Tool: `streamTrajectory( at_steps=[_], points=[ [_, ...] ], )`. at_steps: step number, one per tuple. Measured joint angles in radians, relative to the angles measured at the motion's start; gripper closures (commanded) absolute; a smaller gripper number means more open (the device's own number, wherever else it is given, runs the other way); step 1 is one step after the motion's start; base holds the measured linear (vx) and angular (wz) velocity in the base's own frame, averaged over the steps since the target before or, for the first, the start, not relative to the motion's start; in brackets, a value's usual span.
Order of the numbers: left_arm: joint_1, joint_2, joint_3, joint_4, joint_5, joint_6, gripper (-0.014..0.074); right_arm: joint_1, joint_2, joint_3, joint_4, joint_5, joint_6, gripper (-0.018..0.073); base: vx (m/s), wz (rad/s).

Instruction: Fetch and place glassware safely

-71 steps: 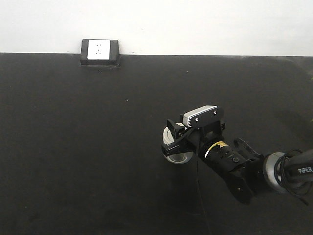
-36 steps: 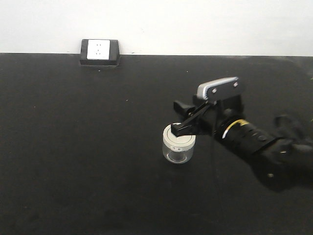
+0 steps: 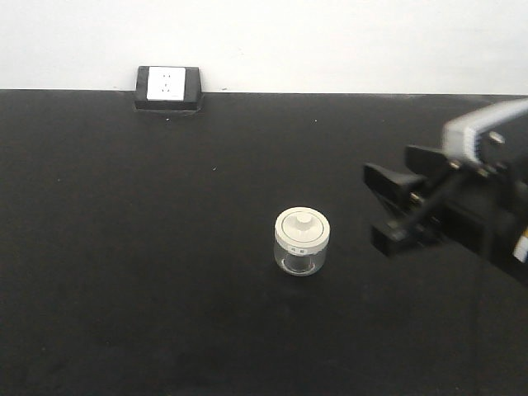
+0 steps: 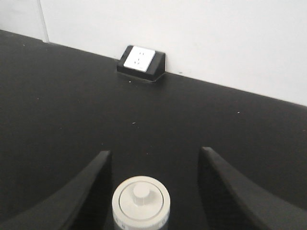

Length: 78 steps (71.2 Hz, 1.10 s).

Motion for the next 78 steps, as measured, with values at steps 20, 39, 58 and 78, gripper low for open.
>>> streamTrajectory(
  at_steps=[20,39,58,78],
  points=[
    [0.0,0.0,0.0,0.0,0.0,0.0,0.0603,0.0,-0.406,0.219,-0.009,0.065,0.002,0.0169,0.0,0.0],
    [0.0,0.0,0.0,0.0,0.0,0.0,0.0603,0.0,-0.786,0.255,0.021,0.312,0.005,0.0169,0.0,0.0],
    [0.0,0.0,0.0,0.0,0.0,0.0,0.0603,0.0,-0.95,0.256,0.012,0.462,-0.015,0.0214,0.0,0.0],
    [0.0,0.0,0.0,0.0,0.0,0.0,0.0603,0.0,-0.953,0.256,0.01,0.491,-0.018,0.0367,0.0,0.0]
  ],
)
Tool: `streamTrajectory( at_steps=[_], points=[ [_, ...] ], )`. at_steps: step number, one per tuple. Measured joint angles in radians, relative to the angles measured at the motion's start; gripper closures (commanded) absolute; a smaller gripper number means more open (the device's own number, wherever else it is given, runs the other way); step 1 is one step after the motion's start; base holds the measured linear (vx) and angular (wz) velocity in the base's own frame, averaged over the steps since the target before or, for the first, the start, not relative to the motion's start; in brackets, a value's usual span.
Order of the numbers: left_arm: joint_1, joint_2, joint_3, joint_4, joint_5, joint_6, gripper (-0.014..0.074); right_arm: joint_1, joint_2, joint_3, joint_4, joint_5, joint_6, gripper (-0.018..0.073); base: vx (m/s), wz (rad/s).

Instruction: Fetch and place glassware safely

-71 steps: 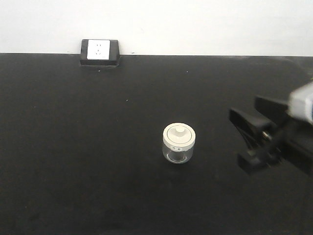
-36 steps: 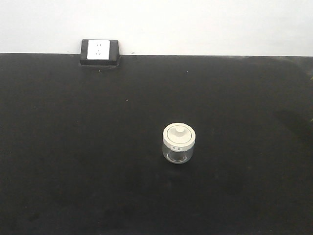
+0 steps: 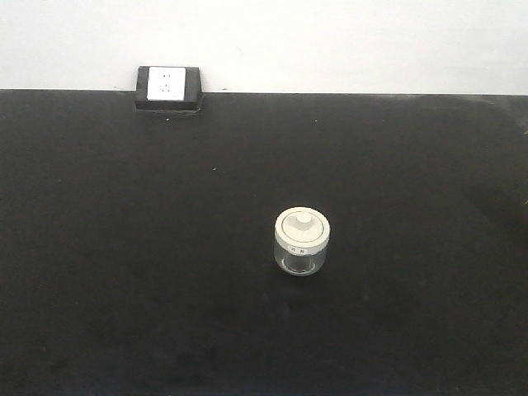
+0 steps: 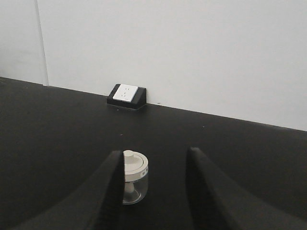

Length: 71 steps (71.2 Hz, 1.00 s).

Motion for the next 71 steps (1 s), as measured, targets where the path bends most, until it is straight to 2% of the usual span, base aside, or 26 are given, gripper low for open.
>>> streamTrajectory(
  at_steps=[10,71],
  points=[
    [0.0,0.0,0.0,0.0,0.0,0.0,0.0603,0.0,0.0,0.0,0.0,0.0,0.0,0.0576,0.0,0.0],
    [0.0,0.0,0.0,0.0,0.0,0.0,0.0603,0.0,0.0,0.0,0.018,-0.001,0.008,0.0567,0.0,0.0]
  ],
)
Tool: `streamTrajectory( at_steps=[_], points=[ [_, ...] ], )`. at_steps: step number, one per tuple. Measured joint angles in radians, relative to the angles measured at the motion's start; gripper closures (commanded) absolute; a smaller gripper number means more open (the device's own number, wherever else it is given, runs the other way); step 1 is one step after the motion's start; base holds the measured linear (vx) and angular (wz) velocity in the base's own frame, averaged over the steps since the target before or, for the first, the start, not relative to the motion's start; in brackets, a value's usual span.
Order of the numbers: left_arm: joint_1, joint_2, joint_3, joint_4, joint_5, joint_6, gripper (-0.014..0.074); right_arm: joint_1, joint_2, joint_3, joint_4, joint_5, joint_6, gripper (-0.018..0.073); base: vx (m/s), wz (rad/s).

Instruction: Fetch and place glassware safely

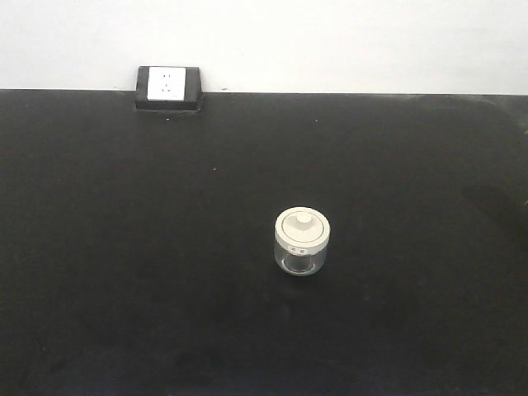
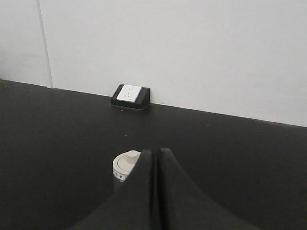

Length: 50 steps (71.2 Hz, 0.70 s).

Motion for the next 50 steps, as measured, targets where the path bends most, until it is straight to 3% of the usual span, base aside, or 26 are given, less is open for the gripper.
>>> streamTrajectory(
  at_steps=[24,36,50],
  points=[
    [0.0,-0.002,0.01,0.013,-0.01,0.0,0.0603,0.0,0.0,0.0,0.0,0.0,0.0,0.0567,0.0,0.0],
    [0.0,-0.05,0.114,0.085,-0.049,0.0,0.0603,0.0,0.0,0.0,0.001,0.0,0.0,0.0567,0.0,0.0],
    [0.0,-0.137,0.229,0.104,-0.137,0.0,0.0603,0.0,0.0,0.0,0.001,0.0,0.0,0.0567,0.0,0.0]
  ],
)
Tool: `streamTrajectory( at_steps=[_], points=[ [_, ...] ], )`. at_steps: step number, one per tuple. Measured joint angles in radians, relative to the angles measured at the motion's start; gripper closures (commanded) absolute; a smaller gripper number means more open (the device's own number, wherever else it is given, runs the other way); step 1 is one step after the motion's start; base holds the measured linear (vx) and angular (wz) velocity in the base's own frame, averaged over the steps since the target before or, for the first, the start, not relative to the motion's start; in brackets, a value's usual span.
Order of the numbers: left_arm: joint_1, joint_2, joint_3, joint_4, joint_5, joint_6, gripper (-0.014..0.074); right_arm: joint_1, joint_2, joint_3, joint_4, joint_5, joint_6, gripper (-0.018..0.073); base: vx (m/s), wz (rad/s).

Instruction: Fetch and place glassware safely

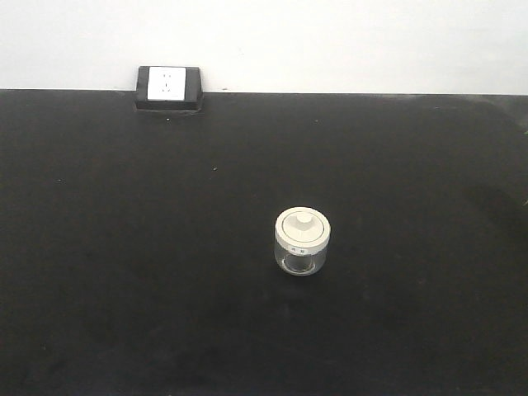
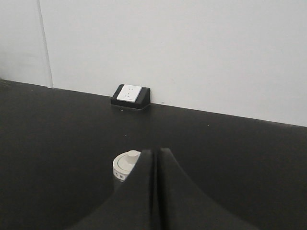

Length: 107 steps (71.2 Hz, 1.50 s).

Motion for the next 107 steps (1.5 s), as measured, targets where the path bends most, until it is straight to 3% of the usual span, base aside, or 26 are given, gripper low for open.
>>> streamTrajectory(
  at_steps=[24,52,107],
  points=[
    [0.0,-0.007,0.001,0.006,-0.023,0.006,0.0603,0.0,0.0,0.0,0.0,0.001,0.0,0.0567,0.0,0.0],
    [0.0,-0.007,0.001,-0.089,-0.042,0.005,0.0603,0.0,0.0,0.0,0.0,0.001,0.0,0.0567,0.0,0.0],
    [0.0,-0.007,0.001,-0.094,-0.043,0.004,0.0603,0.0,0.0,0.0,0.0,0.0,0.0,0.0567,0.0,0.0]
  ],
)
